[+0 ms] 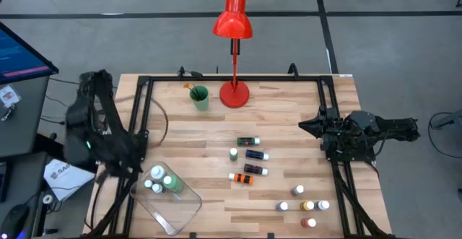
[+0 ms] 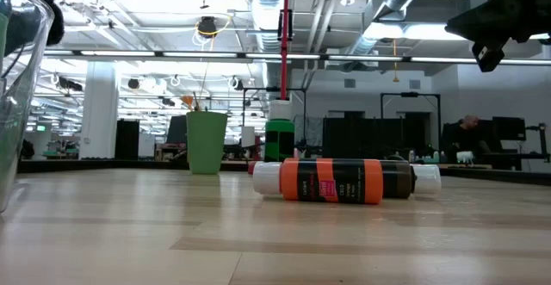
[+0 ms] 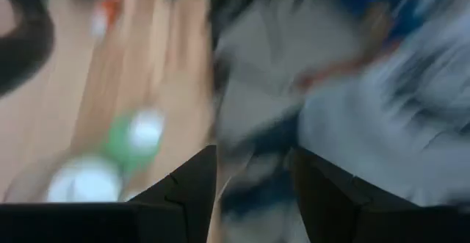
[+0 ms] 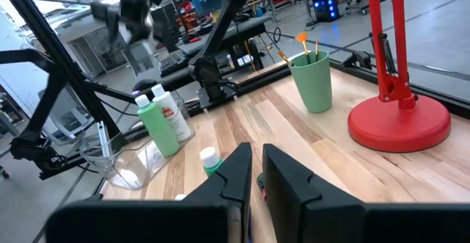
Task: Pick & Place Paint Supplies
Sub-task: Put the green coloring bottle into the transparent bin
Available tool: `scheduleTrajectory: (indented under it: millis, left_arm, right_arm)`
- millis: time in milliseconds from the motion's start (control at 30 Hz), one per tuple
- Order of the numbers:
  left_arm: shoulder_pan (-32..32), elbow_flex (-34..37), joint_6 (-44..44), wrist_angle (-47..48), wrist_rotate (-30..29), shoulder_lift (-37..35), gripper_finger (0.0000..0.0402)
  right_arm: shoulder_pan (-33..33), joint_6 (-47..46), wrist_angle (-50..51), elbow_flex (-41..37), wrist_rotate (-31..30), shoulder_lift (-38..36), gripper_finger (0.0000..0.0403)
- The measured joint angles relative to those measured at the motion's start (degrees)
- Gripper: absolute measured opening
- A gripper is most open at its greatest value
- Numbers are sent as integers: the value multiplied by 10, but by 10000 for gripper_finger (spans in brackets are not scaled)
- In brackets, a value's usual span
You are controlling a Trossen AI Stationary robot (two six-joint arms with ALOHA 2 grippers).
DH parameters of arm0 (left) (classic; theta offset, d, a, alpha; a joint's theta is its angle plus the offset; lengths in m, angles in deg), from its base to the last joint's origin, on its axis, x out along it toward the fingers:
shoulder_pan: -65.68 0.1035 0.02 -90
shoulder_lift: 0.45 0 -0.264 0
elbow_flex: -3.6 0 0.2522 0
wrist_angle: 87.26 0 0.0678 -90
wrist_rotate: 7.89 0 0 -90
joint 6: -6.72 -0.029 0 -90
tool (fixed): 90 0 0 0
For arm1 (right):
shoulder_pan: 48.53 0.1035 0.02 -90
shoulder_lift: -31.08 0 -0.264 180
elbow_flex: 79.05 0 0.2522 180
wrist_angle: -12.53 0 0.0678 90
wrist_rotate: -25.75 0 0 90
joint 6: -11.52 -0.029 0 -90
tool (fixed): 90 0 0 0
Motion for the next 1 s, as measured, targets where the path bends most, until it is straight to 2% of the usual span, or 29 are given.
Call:
scheduleTrajectory:
  millis: [100, 167, 267, 333, 400, 533, 633, 767, 867, 1000]
  left_arm:
    - [8, -17, -89, -76, -143, -37, 163]
    - [12, -19, -221, -153, -236, -51, 163]
    - [27, -18, -448, -271, -322, -54, 168]
    - [45, -18, -574, -345, -353, -50, 175]
    - [72, -18, -652, -397, -365, -44, 186]
    - [137, -18, -699, -421, -366, -19, 218]
    - [190, -18, -699, -422, -339, 9, 247]
    - [282, -18, -676, -429, -259, 56, 275]
    - [368, -18, -637, -431, -156, 98, 281]
    - [500, -18, -575, -429, 32, 169, 280]
  right_arm:
    - [0, 0, 0, 0, 0, 0, 33]
    - [0, 0, 0, 0, 0, 0, 34]
    - [0, 0, 0, 0, 0, 0, 33]
    - [0, 0, 0, 0, 0, 0, 32]
    - [0, 0, 0, 0, 0, 0, 31]
    - [0, 0, 0, 0, 0, 0, 33]
    - [0, 0, 0, 0, 0, 0, 33]
    - [0, 0, 0, 0, 0, 0, 31]
    - [0, 0, 0, 0, 0, 0, 32]
    - [0, 0, 0, 0, 0, 0, 33]
